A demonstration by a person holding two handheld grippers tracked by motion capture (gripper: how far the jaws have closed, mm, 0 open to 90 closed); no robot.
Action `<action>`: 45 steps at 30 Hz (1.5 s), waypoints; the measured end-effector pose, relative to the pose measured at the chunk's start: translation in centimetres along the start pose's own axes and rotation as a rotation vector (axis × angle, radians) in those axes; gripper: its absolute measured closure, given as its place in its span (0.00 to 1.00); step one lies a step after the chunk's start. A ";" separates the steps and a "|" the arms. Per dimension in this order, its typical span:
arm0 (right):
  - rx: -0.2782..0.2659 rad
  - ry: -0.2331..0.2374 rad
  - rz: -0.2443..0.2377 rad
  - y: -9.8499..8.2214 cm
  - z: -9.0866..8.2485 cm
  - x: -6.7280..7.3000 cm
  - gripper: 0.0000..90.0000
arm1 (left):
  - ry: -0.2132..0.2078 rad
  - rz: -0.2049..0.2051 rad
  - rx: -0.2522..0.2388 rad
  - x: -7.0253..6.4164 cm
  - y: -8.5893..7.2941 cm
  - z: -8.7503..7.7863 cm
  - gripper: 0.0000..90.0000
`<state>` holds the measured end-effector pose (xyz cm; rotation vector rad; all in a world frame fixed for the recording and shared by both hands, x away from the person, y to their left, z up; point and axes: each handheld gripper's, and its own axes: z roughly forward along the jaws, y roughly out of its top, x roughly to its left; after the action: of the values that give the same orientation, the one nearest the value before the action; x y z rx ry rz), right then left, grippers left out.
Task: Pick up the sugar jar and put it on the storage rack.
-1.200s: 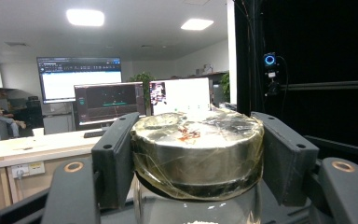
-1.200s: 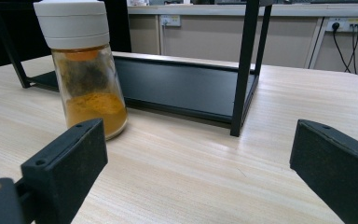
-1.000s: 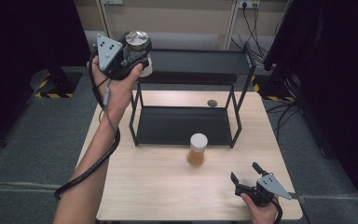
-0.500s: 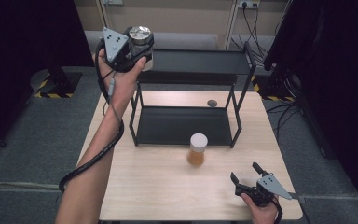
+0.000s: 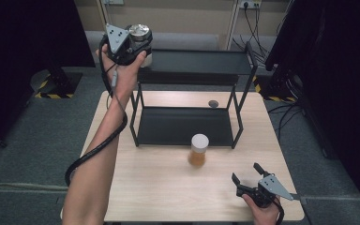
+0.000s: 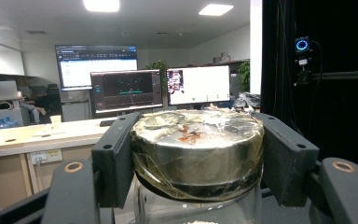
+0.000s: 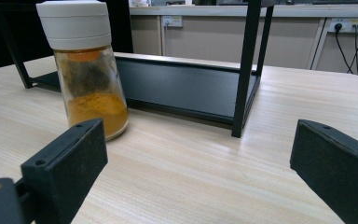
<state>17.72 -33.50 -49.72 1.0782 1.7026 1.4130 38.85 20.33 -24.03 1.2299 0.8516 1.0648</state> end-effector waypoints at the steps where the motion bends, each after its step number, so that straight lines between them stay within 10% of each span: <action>1: 0.000 0.000 -0.001 0.0 0.0 0.0 0.05 | 0.000 0.010 0.003 -0.1 0.0 0.1 0.39; 21: -0.003 0.002 -0.003 0.0 0.0 0.0 0.05 | 0.012 -0.009 0.025 0.1 -1.3 1.6 0.38; 27: -0.003 0.002 -0.001 0.0 0.0 0.0 0.05 | 0.022 0.003 0.060 0.1 -0.6 1.7 0.19; 45: 0.001 0.001 -0.006 0.0 0.0 0.0 0.04 | -0.056 -0.062 0.001 -0.2 -2.2 -5.5 0.13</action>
<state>17.73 -33.48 -49.71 1.0722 1.7056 1.4090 33.95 21.82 -27.07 1.2217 0.8419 0.9761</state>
